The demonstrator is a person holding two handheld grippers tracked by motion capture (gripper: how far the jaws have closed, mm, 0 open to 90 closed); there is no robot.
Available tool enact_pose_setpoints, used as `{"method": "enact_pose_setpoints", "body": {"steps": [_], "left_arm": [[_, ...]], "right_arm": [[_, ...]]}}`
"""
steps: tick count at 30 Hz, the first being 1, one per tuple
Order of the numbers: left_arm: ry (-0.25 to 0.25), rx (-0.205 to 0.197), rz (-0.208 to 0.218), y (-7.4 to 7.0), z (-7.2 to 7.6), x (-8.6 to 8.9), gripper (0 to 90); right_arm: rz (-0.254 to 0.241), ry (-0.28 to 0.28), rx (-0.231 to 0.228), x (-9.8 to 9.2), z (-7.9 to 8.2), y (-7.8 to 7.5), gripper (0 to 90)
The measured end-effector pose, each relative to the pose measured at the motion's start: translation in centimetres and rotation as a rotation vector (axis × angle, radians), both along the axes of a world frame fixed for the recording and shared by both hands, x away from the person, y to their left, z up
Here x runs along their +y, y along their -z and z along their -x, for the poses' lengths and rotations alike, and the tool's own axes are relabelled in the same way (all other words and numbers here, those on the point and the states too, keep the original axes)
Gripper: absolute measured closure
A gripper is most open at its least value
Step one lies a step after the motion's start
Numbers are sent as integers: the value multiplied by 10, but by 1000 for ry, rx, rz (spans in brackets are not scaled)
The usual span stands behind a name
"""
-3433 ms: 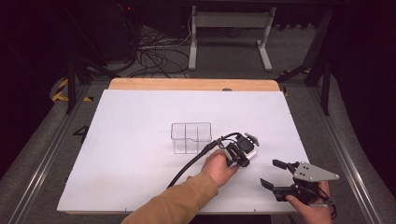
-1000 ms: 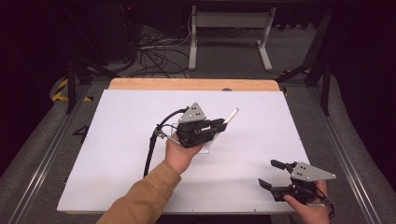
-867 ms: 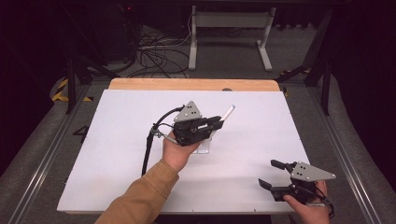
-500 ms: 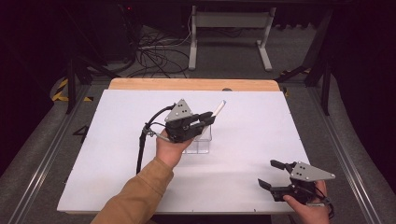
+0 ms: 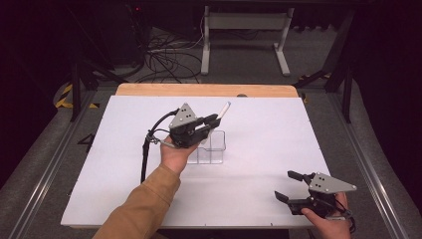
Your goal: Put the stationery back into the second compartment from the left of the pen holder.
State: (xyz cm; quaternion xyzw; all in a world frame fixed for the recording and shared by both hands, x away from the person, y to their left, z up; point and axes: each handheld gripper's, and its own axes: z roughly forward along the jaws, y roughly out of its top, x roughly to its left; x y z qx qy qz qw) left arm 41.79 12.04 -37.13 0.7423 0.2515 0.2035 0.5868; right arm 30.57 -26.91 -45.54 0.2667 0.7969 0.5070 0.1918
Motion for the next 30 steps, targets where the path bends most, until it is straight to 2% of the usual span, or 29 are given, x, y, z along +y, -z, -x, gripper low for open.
{"method": "enact_pose_setpoints", "body": {"steps": [7,11,13,16,21,30], "left_arm": [[-36,28,12,4,-7,5,784],[-44,28,4,5,-10,5,784],[-64,28,-13,7,-11,6,783],[-55,55,11,11,-14,7,783],[-43,68,29,16,-14,7,783],[-41,90,12,24,-14,7,780]], "right_arm": [[-2,-1,-1,0,0,0,194],[-1,-2,-2,0,0,0,194],[0,-1,-1,0,0,0,194],[1,0,0,0,0,0,194],[1,1,-2,0,0,0,194],[1,0,-1,0,0,0,194]]}}
